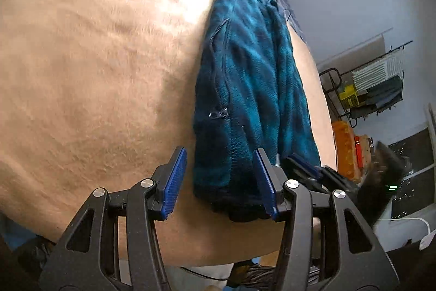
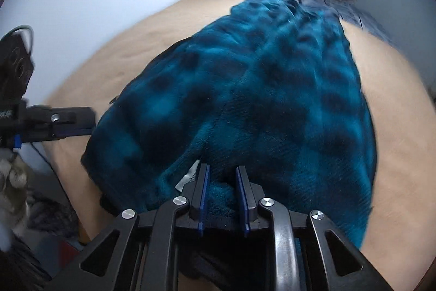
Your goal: Fold large clothes
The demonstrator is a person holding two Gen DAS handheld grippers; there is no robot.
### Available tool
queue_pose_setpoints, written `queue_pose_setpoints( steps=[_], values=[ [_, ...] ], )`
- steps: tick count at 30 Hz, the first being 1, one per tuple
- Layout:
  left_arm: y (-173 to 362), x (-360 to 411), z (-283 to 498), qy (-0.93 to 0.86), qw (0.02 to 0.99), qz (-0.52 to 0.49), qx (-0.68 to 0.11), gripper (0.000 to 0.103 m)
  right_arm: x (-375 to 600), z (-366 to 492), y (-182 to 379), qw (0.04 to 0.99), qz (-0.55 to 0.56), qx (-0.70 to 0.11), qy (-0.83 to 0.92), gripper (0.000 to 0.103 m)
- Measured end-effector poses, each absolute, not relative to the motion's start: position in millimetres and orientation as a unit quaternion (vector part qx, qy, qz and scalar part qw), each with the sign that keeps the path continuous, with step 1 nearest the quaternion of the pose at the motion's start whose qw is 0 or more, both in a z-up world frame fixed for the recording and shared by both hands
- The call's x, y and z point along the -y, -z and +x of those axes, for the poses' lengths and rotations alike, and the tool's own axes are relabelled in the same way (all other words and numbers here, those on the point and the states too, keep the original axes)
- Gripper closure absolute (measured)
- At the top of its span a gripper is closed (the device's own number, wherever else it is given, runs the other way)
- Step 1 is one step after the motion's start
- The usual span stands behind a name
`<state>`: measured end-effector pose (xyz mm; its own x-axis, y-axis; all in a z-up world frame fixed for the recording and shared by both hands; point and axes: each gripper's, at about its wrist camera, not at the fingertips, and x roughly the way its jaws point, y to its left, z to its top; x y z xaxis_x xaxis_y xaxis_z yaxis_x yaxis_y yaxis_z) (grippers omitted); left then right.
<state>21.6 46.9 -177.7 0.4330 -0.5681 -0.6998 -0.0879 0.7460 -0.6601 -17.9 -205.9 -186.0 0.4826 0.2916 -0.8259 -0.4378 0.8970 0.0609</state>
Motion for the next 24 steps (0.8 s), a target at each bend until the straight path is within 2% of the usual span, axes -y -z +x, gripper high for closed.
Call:
queue_pose_setpoints(
  steps=[1,3,7,8,15,18,19,21,22,23,24],
  values=[
    [179.5,-45.1,22.4,0.159,0.779,-0.323,-0.513,0.052,210.1,-20.8,178.0,0.853,-0.069,-0.465,-0.224,0.084],
    [181.3,-40.9,25.1,0.168,0.774,-0.326,-0.517,0.052,226.5,-31.2,158.1,0.855,-0.04,-0.454,-0.246,0.076],
    [182.4,-35.0,28.1,0.185,0.757,-0.345,-0.523,0.052,280.1,-48.4,128.0,0.878,0.021,-0.425,-0.221,0.038],
    [183.4,-33.9,28.9,0.187,0.752,-0.351,-0.525,0.052,289.4,-47.3,124.9,0.879,0.033,-0.424,-0.213,0.034],
    [195.6,-27.9,35.0,0.197,0.739,-0.368,-0.529,0.052,357.6,-29.8,174.9,0.835,0.18,-0.488,-0.177,0.034],
    [195.0,-23.7,34.7,0.203,0.744,-0.358,-0.527,0.052,353.7,-23.1,201.9,0.809,0.215,-0.509,-0.203,0.039],
    [194.5,-21.7,35.5,0.204,0.745,-0.353,-0.527,0.055,349.1,-21.6,208.6,0.799,0.223,-0.516,-0.215,0.046],
    [192.8,-15.3,37.4,0.207,0.748,-0.339,-0.531,0.075,339.0,-18.9,218.3,0.785,0.232,-0.524,-0.235,0.055],
    [191.1,-13.0,37.5,0.207,0.752,-0.329,-0.532,0.082,335.6,-18.0,221.1,0.784,0.231,-0.524,-0.239,0.065],
    [189.9,-12.3,37.2,0.208,0.755,-0.323,-0.531,0.085,331.2,-17.1,221.5,0.785,0.227,-0.523,-0.242,0.075],
    [185.2,-11.3,35.7,0.208,0.76,-0.317,-0.528,0.088,329.5,-16.1,220.1,0.785,0.225,-0.524,-0.243,0.08]
  ],
)
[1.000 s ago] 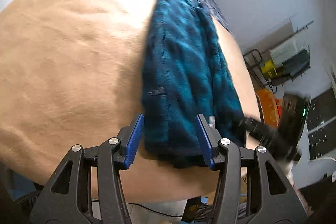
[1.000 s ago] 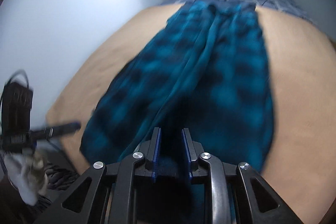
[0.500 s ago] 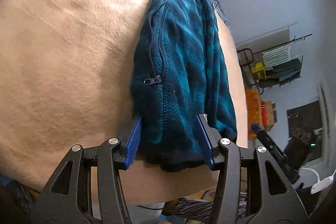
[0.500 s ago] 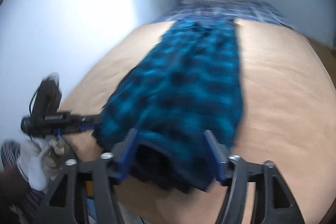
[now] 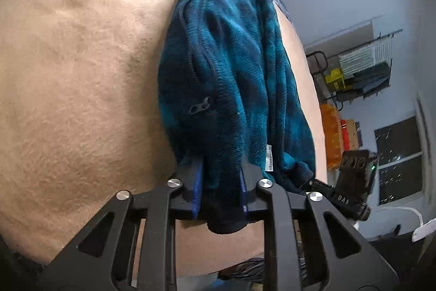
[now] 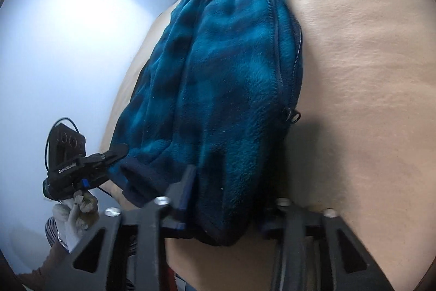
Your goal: Fold large clothes
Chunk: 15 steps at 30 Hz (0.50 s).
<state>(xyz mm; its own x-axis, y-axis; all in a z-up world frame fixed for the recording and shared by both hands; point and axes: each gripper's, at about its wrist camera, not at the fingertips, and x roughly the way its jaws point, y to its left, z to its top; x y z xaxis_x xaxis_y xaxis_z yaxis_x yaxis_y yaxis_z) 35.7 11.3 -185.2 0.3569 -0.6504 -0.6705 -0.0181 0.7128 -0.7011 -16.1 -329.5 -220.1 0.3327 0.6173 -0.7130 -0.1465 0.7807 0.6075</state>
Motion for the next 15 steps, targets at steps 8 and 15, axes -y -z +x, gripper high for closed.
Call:
queue_pose_setpoints(
  steps=[8,15],
  values=[
    [173.3,-29.5,21.9,0.196,0.778,-0.317,-0.506,0.091,351.6,-30.4,192.4,0.798,0.246,-0.493,-0.244,0.091],
    [187.2,-43.9,26.2,0.176,0.761,-0.358,-0.512,0.057,342.4,-29.3,203.9,0.801,0.204,-0.513,-0.233,0.065]
  ],
)
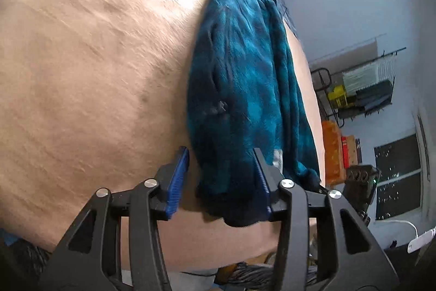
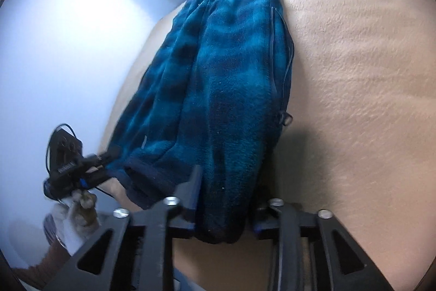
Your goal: Fold large clothes
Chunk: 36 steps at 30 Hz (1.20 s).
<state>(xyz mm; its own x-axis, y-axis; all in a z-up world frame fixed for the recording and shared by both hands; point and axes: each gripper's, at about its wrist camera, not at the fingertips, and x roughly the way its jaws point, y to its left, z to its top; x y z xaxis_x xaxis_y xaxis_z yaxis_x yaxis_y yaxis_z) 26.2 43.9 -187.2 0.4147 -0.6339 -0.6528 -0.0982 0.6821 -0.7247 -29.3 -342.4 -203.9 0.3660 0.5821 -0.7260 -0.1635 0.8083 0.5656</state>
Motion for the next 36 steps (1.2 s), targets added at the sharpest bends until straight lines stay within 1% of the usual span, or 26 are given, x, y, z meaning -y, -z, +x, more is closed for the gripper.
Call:
queue_pose_setpoints(
  steps=[1,3,4,7,8,9,10,11,12,13,14,20,27,31,36],
  values=[
    [190.2,-43.5,29.1,0.182,0.754,-0.366,-0.513,0.057,344.5,-29.0,202.0,0.804,0.201,-0.51,-0.231,0.063],
    [199.7,-37.6,34.6,0.197,0.737,-0.377,-0.525,0.057,350.7,-23.7,202.2,0.807,0.207,-0.506,-0.224,0.051],
    [206.5,-30.2,36.9,0.208,0.728,-0.375,-0.535,0.057,353.9,-21.9,204.8,0.804,0.218,-0.507,-0.222,0.047],
    [206.4,-11.7,32.4,0.224,0.742,-0.343,-0.53,0.057,351.5,-15.5,218.8,0.784,0.235,-0.522,-0.24,0.05],
    [203.9,-5.7,33.2,0.233,0.743,-0.33,-0.533,0.057,346.1,-15.5,221.3,0.78,0.236,-0.521,-0.255,0.058],
    [201.5,-2.2,33.7,0.237,0.744,-0.323,-0.535,0.057,342.7,-16.2,221.6,0.776,0.237,-0.52,-0.267,0.061],
    [199.6,0.4,34.5,0.24,0.743,-0.32,-0.536,0.062,336.5,-15.0,223.1,0.769,0.236,-0.525,-0.278,0.062],
    [196.6,1.8,36.0,0.249,0.737,-0.327,-0.537,0.076,332.9,-14.6,222.4,0.771,0.229,-0.525,-0.279,0.068],
    [193.4,1.5,37.1,0.253,0.732,-0.336,-0.536,0.081,331.3,-13.3,221.7,0.77,0.228,-0.525,-0.282,0.072],
    [189.7,0.7,38.9,0.255,0.728,-0.346,-0.534,0.084,331.8,-10.8,220.9,0.765,0.239,-0.524,-0.288,0.08],
    [183.7,-1.1,38.5,0.259,0.725,-0.354,-0.53,0.085,333.7,-9.2,219.9,0.76,0.254,-0.521,-0.293,0.084],
    [141.5,-4.0,47.6,0.279,0.726,-0.385,-0.497,0.086,337.4,-0.8,189.7,0.755,0.313,-0.475,-0.326,0.086],
    [100.5,-13.8,84.5,0.272,0.736,-0.403,-0.471,0.087,350.0,16.2,152.1,0.76,0.359,-0.434,-0.325,0.087],
    [82.6,-15.5,115.0,0.25,0.753,-0.395,-0.463,0.087,350.4,40.5,133.7,0.774,0.35,-0.426,-0.31,0.087],
    [79.7,-10.6,151.9,0.235,0.765,-0.378,-0.465,0.087,347.7,83.0,117.5,0.793,0.32,-0.428,-0.293,0.087]
  ],
)
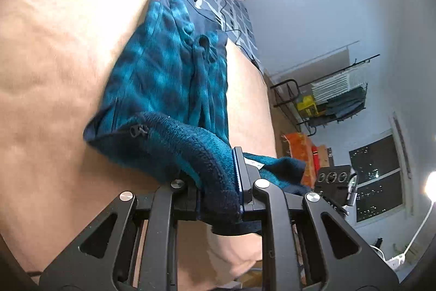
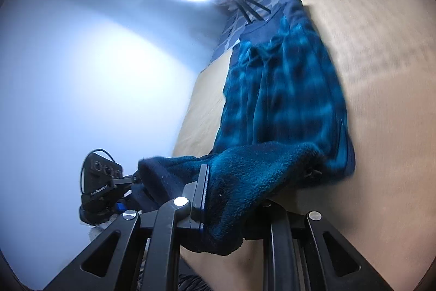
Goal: Fold large clothes
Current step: 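Lift the hem with both tools and fold it toward the collar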
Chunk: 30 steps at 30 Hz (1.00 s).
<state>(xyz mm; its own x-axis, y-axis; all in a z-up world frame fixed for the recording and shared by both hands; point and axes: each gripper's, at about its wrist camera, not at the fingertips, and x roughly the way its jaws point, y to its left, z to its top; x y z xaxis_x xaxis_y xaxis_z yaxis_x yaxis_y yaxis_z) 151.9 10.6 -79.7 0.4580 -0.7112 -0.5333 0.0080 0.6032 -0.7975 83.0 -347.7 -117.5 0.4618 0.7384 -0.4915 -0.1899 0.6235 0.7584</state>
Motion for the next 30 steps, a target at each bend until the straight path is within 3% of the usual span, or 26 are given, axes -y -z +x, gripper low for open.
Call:
queue_pose_setpoints(
  steps=[12,24,27,30],
  values=[
    [123.0,-2.6,237.0,0.198,0.757,-0.38,-0.494,0.087,342.2,175.7,139.9,0.784,0.331,-0.454,-0.263,0.087],
    [188.5,9.7,281.0,0.185,0.73,-0.388,-0.532,0.087,336.1,228.9,197.4,0.752,0.355,-0.498,-0.246,0.087],
    [193.5,7.1,283.4,0.19,0.716,-0.406,-0.535,0.085,341.0,232.4,205.1,0.736,0.382,-0.499,-0.254,0.084],
    [199.2,-1.0,287.4,0.198,0.685,-0.44,-0.546,0.083,348.1,232.7,207.9,0.709,0.418,-0.503,-0.264,0.075]
  ],
)
